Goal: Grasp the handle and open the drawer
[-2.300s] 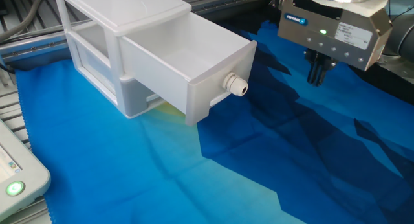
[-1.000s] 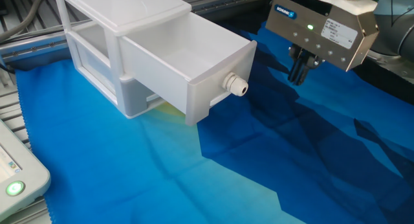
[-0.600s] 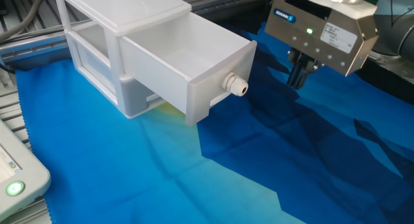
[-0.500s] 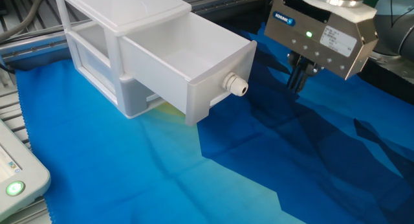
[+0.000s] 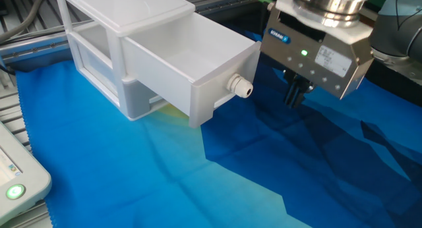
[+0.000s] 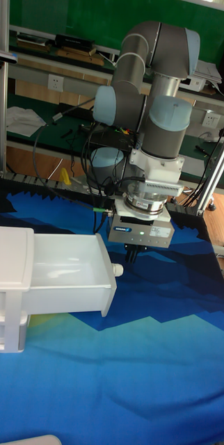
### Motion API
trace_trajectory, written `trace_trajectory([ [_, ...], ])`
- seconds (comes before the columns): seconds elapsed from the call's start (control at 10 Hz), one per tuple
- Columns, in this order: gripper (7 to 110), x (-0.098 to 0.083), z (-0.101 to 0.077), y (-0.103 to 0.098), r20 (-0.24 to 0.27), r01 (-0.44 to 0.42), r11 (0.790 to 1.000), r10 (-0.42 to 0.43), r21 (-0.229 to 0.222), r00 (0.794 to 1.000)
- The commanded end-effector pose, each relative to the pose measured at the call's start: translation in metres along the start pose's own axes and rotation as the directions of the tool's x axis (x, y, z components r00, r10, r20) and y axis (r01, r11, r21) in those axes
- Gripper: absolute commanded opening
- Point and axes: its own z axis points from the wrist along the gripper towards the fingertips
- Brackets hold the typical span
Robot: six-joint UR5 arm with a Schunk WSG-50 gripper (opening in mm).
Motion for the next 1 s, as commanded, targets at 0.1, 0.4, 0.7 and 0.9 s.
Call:
trace_trajectory([
  [0.1,7,0.008,-0.005,0.007,-0.012,-0.017,1.0,0.017,-0.023,1.0],
  [0.4,7,0.009,-0.005,0.007,-0.011,-0.013,1.0,0.013,-0.02,1.0],
  [0.7,7,0.003,-0.004,0.009,0.012,-0.007,1.0,0.007,-0.029,1.0],
  [0.9,7,-0.015,-0.005,0.01,0.085,0.022,0.999,-0.019,-0.029,0.996],
])
